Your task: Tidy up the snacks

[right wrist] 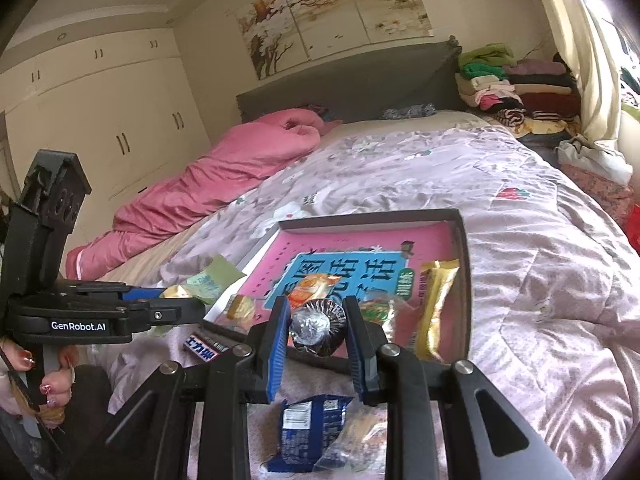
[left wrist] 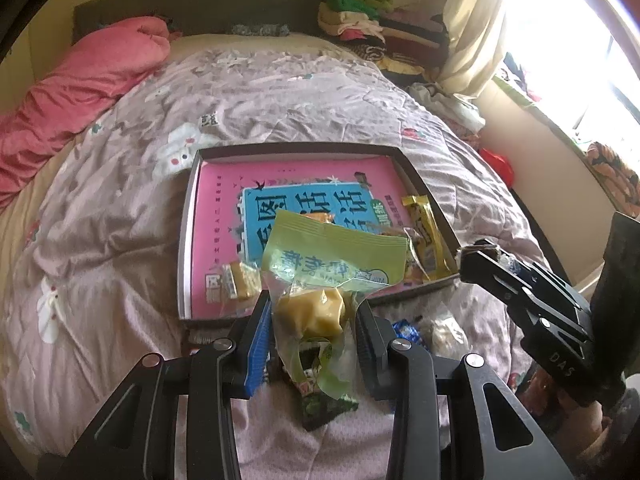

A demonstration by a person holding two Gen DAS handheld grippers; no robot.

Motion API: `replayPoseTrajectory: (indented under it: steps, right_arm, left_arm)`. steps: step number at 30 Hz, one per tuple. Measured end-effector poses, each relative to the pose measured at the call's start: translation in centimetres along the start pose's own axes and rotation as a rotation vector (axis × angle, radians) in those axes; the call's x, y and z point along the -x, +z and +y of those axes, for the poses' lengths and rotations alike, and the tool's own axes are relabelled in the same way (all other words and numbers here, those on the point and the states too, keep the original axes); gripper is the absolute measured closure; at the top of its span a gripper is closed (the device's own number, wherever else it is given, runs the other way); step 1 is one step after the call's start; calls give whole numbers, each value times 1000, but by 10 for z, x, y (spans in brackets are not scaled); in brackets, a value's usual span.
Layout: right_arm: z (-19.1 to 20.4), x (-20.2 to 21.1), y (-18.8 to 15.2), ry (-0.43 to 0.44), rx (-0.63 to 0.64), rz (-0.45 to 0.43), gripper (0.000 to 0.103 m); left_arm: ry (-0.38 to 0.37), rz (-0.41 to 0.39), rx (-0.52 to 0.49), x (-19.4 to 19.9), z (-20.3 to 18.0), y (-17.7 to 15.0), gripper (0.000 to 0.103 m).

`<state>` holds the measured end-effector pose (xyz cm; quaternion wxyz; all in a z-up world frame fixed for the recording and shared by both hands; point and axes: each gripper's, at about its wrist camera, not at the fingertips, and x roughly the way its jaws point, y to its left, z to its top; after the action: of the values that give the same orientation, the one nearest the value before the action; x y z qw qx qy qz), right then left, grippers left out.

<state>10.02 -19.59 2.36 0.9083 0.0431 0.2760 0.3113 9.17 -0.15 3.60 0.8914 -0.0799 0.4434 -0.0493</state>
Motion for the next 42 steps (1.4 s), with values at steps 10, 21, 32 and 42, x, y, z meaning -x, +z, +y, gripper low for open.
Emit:
replayPoseTrajectory:
  steps: [10, 21, 32, 42]
  right_arm:
    - [-13, 1, 6, -35, -23, -22, 76]
    - [-31, 3, 14, -73, -62, -50, 76]
    - [-38, 2, 17, -115, -59, -51, 76]
    - [-44, -6, 22, -126, -57, -39, 76]
  left_arm:
    - [-6, -22, 25, -7, 10, 18, 64]
    - [-1, -27, 85, -13, 34, 31, 64]
    - [4, -26, 78, -29, 32, 34, 64]
    - [24, 8, 64, -53, 29, 31, 64]
